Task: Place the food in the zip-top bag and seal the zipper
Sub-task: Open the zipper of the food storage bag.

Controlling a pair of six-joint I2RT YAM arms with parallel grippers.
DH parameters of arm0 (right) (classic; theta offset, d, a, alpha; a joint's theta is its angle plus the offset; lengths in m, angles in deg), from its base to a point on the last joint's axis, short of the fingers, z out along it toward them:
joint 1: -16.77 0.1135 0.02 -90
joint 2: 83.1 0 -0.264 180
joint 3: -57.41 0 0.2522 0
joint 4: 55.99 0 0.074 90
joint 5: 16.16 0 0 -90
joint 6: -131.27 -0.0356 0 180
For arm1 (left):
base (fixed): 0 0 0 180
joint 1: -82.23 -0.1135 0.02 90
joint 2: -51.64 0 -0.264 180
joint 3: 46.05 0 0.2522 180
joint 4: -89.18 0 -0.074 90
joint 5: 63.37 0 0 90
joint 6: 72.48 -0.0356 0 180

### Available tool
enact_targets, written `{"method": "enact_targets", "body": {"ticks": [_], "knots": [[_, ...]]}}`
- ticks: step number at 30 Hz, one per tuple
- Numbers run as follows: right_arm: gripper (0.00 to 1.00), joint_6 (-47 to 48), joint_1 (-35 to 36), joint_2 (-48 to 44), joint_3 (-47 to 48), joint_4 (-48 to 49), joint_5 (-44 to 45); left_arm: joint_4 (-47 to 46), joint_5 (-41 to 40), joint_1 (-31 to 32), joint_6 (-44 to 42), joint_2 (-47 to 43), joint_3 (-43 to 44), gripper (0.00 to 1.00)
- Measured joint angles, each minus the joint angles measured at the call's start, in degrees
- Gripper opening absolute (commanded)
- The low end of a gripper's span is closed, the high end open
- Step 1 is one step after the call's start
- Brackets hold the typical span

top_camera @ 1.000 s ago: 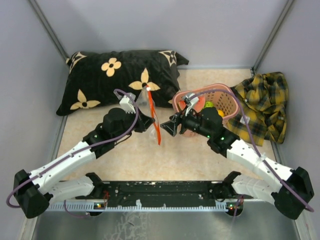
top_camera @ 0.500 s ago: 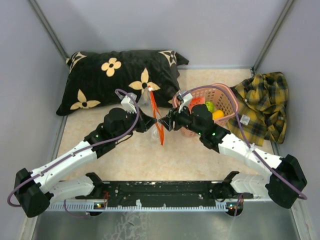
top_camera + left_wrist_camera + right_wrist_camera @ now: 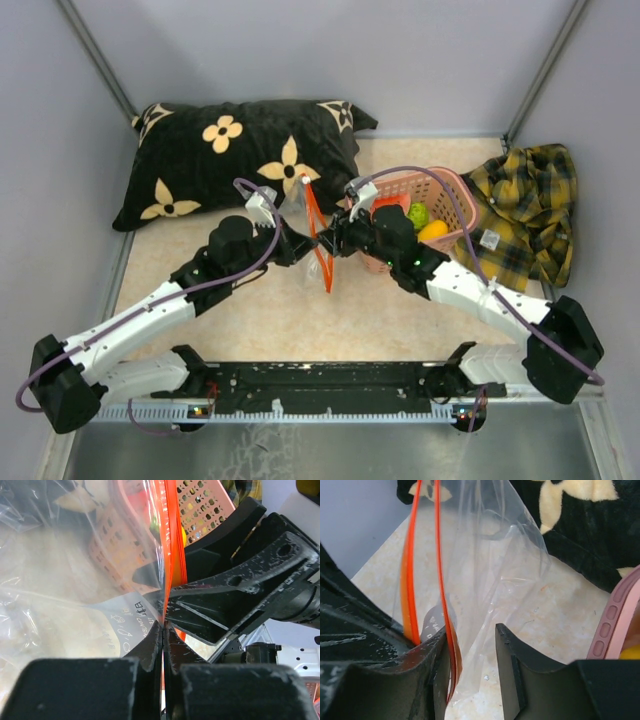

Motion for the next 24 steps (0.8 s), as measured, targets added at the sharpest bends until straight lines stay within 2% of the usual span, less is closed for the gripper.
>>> {"method": "enact_targets", "body": {"ticks": [3, 7, 10, 11, 15, 18, 21, 24], "knots": [[0.24, 0.44, 0.17, 0.37, 0.55, -1.36, 2.29, -0.02, 0.04, 0.00, -0.02, -0.02, -0.02, 0.00], [0.01, 1.84, 0.20, 0.04, 0.96, -3.23, 5.75, 0.57, -1.05, 0.00, -0.11, -0.85, -0.61, 0.00], [0.00, 2.82, 0.24, -0.66, 1.55, -5.70, 7.76, 0.90, -1.90, 0.00, -0.11, -1.86, -1.36, 0.01], [0.00, 3.15, 0.33, -0.81, 2.12, -6.80, 8.57, 1.05, -2.23, 0.00, -0.09, -2.05, -1.46, 0.06], [0.00, 4.85, 2.14, -1.14, 4.79, -9.94, 12.41, 1.46, -2.84, 0.00, -0.15, -2.16, -1.49, 0.35], [0.00, 6.10, 4.70, -1.14, 7.04, -11.58, 15.30, 1.75, -2.89, 0.00, -0.15, -2.16, -1.46, 0.47], [0.00, 7.37, 7.37, -1.14, 8.83, -12.90, 19.15, 2.67, -2.89, 0.00, -0.04, -2.16, -0.87, 0.53], [0.00, 8.94, 9.97, -0.72, 10.93, -14.78, 23.61, 3.41, -3.34, 0.00, 0.11, -2.38, 0.07, 0.67]]}}
